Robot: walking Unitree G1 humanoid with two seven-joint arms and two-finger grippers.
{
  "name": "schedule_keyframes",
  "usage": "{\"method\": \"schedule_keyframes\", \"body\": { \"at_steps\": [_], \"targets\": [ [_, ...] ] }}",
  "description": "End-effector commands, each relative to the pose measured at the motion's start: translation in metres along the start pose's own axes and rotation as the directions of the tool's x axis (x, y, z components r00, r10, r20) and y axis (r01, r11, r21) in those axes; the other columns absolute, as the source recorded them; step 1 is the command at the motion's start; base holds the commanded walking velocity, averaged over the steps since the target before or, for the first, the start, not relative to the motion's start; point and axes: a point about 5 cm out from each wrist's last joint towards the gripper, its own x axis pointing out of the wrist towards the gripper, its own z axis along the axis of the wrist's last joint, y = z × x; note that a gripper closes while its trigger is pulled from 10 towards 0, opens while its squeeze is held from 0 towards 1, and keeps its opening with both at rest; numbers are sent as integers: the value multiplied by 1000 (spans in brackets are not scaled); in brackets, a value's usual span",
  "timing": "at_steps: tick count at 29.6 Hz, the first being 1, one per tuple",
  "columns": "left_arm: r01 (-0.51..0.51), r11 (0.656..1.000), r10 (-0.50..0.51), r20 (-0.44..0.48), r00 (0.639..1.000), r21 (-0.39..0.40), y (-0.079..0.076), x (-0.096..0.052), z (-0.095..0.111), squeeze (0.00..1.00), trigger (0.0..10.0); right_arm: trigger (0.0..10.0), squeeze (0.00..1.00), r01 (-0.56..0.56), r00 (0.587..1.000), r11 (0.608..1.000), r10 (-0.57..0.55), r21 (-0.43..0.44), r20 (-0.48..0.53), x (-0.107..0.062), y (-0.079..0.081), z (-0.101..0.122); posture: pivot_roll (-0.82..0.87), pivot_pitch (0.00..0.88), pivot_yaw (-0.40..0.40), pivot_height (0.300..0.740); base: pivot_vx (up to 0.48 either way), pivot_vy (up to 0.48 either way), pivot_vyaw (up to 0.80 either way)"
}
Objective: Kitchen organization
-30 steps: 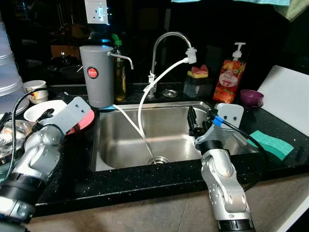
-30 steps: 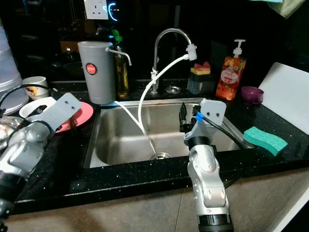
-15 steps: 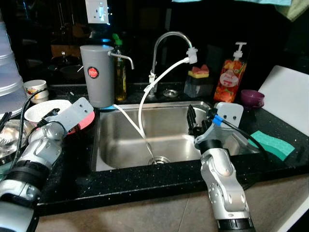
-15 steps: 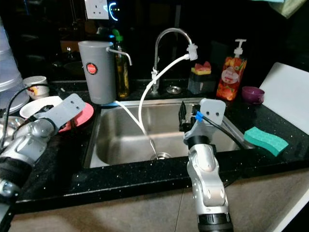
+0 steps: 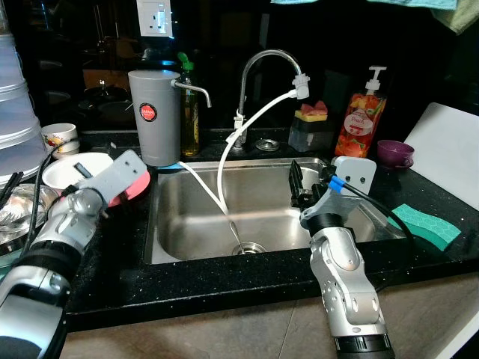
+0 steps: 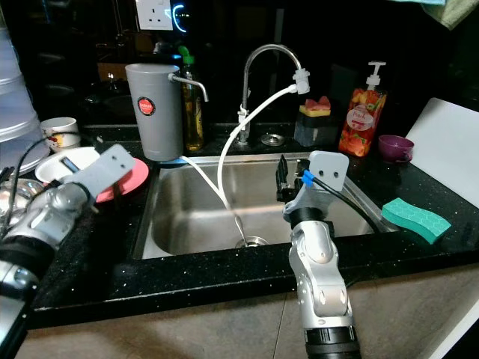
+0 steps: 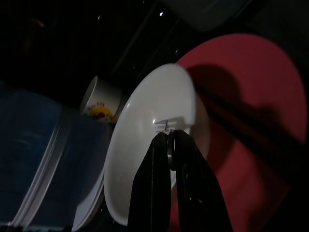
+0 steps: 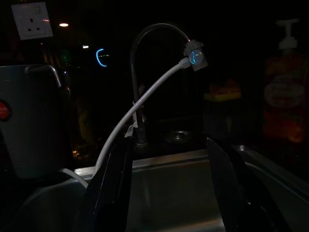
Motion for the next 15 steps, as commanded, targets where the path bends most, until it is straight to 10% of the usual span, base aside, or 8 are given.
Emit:
{"method": "schedule_keyframes", "body": {
  "at_steps": [1,2,3,4,15],
  "targets": [
    [-4,999,4,2,1000,53,-2,1,-1,0,0,10000,0,3,1000,1000,-3,0,4,1,0,0,171,0,-64,740,0,0,0],
    [-4,999,4,2,1000,53,-2,1,-1,0,0,10000,0,3,1000,1000,-3,0,4,1,0,0,171,0,-64,740,0,0,0],
    [-39,996,36,34,999,84,2,1,4,0,2824,10000,0,3,1000,1000,-3,-1,4,1,-1,0,170,0,-64,740,0,0,0],
    [-80,991,73,63,995,110,7,0,9,0,10000,10000,0,3,1000,1000,-3,-1,4,1,-1,0,170,0,-64,740,0,0,0],
    [-180,984,172,338,925,-8,15,-15,67,0,10000,10000,0,2,1000,1000,-2,-1,4,0,-1,-1,171,0,-64,740,0,0,0]
  ]
}}
